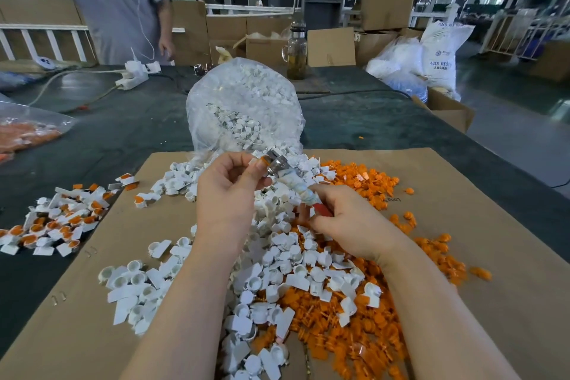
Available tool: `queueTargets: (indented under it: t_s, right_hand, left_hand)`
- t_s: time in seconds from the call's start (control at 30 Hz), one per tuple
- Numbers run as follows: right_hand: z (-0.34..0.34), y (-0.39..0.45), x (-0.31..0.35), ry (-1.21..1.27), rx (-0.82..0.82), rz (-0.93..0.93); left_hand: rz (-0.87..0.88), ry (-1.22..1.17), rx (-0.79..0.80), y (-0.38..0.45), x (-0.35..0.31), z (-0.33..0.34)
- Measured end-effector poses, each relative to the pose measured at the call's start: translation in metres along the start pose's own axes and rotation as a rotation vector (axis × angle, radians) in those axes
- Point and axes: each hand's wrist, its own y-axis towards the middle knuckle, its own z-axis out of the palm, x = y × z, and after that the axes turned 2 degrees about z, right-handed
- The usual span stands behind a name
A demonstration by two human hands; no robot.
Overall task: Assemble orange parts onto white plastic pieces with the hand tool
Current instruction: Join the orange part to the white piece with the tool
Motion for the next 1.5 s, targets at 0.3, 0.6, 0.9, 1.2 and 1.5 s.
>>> queueTargets:
  t_s: [0.3,0.6,0.9,1.2,1.5]
  right_hand:
    - [0.007,0.005,-0.005,-0.049,-0.059,-0.001]
    - [0.002,0.012,-0.019,-0.139,-0.352,0.163]
    - [-0.008,0.01,-0.031,-0.248,-0.355,0.402]
    - [-0.022,-0.001,-0.022,-0.044,-0.044,0.411]
    - [-0.014,0.003,-0.021,-0.267,-0.013,0.364]
  left_hand:
    - [-0.207,-0.221,-0.079,0.003,-0.002,-0.006]
    - [-0.447,-0.942,-0.787,0.02,-0.008,-0.059]
    - [-0.353,-1.043,-0.828,0.027,0.002,-0.079]
    - [-0.436,0.046,-0.135,0.024,0.004,-0.052]
    - [-0.374,0.522,0.49,0.008,0.002,-0.032]
